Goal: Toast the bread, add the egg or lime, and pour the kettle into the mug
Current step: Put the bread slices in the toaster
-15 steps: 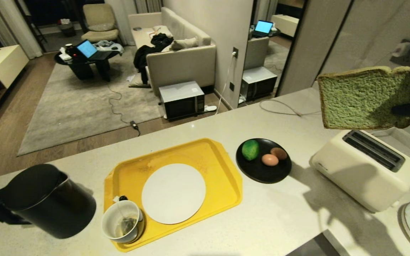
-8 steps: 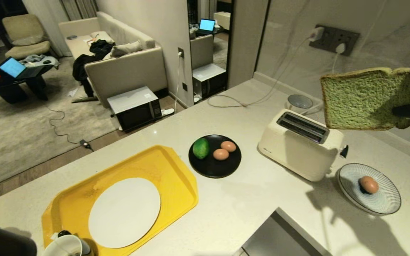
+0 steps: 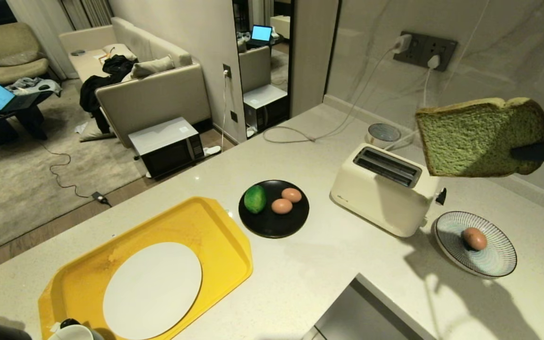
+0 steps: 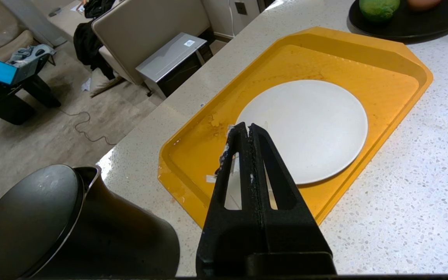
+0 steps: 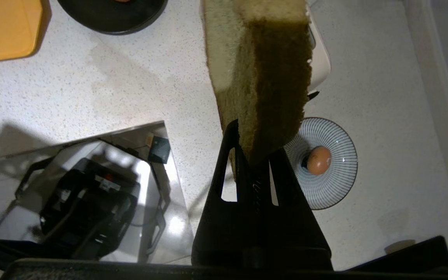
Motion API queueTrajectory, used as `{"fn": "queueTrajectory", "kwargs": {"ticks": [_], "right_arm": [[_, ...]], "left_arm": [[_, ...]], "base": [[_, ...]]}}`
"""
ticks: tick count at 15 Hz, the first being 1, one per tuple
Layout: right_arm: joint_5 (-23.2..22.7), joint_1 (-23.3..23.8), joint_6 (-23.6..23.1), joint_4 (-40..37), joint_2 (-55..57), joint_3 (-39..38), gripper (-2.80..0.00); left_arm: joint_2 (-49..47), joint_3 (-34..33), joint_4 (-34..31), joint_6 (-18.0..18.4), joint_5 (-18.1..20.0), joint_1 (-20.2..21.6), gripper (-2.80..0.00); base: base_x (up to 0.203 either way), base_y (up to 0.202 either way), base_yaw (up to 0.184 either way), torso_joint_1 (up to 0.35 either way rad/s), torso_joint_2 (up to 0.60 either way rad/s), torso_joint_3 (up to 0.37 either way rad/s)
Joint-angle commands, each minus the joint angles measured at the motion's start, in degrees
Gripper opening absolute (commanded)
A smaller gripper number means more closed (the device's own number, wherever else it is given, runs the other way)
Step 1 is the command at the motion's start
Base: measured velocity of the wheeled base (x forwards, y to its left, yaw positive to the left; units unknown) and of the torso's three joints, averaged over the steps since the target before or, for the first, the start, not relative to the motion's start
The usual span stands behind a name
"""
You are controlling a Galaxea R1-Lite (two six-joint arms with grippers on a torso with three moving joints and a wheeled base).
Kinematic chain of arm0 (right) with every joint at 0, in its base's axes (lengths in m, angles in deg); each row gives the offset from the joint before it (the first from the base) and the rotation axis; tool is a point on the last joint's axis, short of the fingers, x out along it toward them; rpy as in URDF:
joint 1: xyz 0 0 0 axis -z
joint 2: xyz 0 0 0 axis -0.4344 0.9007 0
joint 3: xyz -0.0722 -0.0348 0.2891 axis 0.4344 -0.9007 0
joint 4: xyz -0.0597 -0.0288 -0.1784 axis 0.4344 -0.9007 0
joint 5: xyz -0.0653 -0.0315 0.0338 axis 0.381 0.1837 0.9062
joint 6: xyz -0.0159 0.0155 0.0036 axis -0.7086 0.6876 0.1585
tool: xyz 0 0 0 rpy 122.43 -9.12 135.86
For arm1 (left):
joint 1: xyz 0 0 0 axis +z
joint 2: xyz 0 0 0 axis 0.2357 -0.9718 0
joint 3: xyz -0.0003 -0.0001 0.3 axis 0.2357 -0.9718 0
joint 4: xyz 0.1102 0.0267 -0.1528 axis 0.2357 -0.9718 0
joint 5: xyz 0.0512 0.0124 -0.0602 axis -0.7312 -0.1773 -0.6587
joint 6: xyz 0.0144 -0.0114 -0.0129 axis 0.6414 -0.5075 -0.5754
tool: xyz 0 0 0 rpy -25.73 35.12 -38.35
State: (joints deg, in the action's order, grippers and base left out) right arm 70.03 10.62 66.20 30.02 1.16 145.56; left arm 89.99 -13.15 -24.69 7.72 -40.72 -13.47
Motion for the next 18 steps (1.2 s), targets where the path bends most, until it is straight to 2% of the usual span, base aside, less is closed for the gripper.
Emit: {"fn": "queueTrajectory", "kwargs": {"ticks": [1,4,7,10,18], "right_arm": [[2.1,0.3,-2.2,0.2,3.0,0.5,-2.8],[4.9,1.6,-5.3,6.0,8.3,0.8,-2.8],[5.1,4.6,-10.3,14.9,14.3,0.8,-2.8],[5.0,6.4,-12.8,20.3,19.4,1.1,-2.8],[4.6,7.6,-14.1,21.3,26.2,3.7,-2.8]], "left_arm": [[0.0,0.0,0.0,0.1,0.0,0.0,-2.8],[0.0,0.0,0.0,0.1,0.0,0.0,-2.8],[0.0,0.0,0.1,0.1,0.0,0.0,-2.8],[0.0,0.0,0.0,0.1,0.0,0.0,-2.8],[0.0,0.0,0.1,0.1,0.0,0.0,-2.8]], "base": [[0.0,0.0,0.0,0.0,0.0,0.0],[0.0,0.0,0.0,0.0,0.0,0.0],[0.0,0.0,0.0,0.0,0.0,0.0],[0.0,0.0,0.0,0.0,0.0,0.0],[0.0,0.0,0.0,0.0,0.0,0.0]]}}
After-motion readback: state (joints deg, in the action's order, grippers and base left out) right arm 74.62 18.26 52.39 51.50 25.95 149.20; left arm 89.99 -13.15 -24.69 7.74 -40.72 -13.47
